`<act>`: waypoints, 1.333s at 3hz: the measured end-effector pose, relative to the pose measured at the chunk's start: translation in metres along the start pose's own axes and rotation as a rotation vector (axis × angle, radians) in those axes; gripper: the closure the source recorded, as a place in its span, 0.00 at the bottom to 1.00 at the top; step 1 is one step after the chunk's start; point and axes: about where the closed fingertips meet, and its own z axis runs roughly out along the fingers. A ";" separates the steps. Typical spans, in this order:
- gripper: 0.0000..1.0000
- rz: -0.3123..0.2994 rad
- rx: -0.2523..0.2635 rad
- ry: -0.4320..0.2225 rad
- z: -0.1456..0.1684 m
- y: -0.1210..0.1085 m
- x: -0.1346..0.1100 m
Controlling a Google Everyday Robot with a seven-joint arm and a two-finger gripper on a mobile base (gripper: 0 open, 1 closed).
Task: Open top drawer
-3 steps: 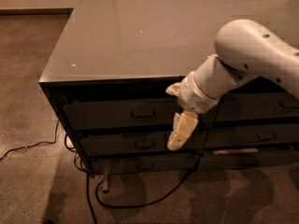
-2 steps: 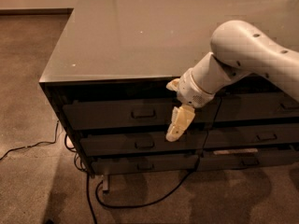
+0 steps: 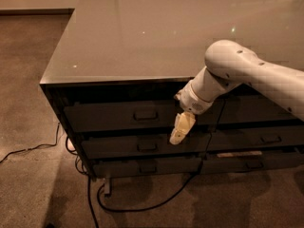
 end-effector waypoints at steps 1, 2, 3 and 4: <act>0.00 0.059 0.036 0.036 0.017 -0.041 0.015; 0.00 0.059 0.037 0.036 0.017 -0.041 0.015; 0.00 0.080 0.008 0.025 0.026 -0.036 0.021; 0.00 0.164 -0.032 -0.042 0.038 -0.046 0.044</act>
Offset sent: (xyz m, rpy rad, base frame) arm 0.0665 -0.0174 -0.0203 -0.0543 -0.0207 -0.1095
